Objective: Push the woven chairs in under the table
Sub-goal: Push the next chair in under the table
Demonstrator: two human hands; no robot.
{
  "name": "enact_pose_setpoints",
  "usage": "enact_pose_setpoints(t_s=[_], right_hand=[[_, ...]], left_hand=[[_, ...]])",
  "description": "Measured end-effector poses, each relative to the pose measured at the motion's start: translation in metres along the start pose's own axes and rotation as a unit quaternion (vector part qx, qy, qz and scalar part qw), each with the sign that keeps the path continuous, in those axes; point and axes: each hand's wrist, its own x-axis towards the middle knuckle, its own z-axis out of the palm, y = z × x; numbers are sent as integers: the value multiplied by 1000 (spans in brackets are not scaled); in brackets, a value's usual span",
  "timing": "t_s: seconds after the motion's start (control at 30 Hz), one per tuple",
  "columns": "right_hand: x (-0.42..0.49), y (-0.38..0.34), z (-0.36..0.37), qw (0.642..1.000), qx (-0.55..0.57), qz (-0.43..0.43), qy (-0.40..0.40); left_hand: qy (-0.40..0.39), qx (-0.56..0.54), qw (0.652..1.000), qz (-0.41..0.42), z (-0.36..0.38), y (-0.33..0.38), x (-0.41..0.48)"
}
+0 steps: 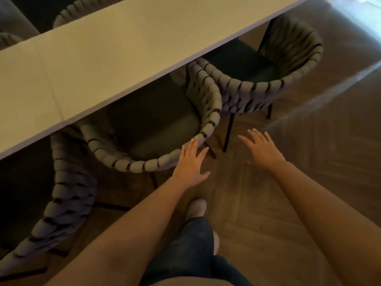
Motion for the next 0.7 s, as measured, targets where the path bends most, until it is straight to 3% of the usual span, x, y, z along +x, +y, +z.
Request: enact_pose_setpoints(t_s=[0.27,0.37,0.57,0.7], right_hand=[[97,142,-30,998,-17,12,63],[144,197,-46,998,-30,16,53],[225,298,-65,997,-78,0,-3],[271,348,-78,989,-129,-39,-58]], left_hand=[[32,-10,999,-4,-18,61,171],[37,-13,999,-7,-29,83,239],[-21,9,1000,-15,-46,118,359],[-104,13,994,-32,-50,139,416]])
